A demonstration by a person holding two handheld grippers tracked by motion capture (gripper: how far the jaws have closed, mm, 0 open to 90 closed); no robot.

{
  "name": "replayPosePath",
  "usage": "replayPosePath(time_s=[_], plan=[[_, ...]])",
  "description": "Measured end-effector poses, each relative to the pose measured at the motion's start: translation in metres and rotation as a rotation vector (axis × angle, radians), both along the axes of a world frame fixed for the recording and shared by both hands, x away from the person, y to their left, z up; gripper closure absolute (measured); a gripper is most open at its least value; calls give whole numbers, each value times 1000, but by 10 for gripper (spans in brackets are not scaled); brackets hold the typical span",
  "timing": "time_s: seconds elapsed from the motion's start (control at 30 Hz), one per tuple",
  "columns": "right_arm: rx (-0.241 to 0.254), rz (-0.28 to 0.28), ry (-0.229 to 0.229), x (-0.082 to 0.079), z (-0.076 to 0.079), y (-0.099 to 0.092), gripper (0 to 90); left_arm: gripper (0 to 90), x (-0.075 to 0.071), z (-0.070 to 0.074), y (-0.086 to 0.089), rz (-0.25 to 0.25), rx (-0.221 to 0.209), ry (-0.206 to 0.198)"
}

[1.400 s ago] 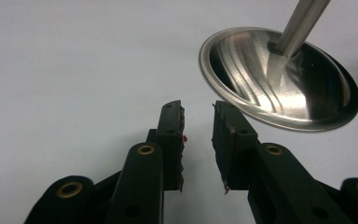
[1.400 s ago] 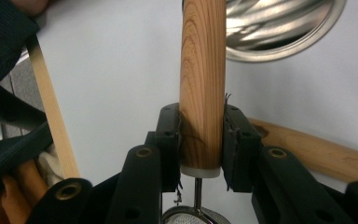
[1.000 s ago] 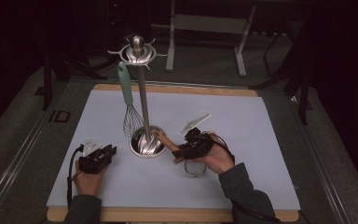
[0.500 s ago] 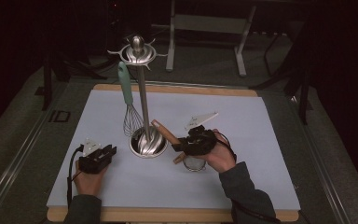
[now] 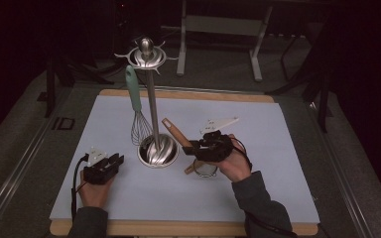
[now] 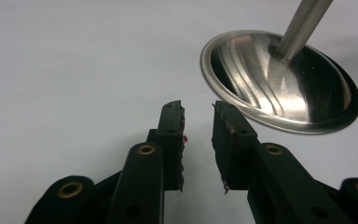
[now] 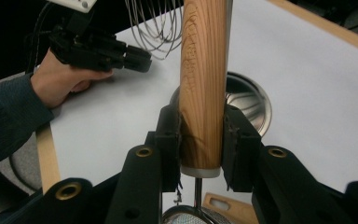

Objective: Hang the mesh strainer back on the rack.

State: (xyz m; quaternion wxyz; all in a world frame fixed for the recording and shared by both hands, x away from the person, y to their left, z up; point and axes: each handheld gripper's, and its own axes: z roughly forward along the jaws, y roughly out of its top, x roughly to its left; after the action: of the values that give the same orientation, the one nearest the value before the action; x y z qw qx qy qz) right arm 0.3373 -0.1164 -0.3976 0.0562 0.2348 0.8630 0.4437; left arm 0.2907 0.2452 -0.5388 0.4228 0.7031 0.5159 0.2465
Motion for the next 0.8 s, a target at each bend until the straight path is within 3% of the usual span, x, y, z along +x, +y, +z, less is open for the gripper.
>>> replayPosePath(time_s=[0.8], plan=[[64,-34,-73,1,27,-8,711,731,0,0,0,2,-4,-3]])
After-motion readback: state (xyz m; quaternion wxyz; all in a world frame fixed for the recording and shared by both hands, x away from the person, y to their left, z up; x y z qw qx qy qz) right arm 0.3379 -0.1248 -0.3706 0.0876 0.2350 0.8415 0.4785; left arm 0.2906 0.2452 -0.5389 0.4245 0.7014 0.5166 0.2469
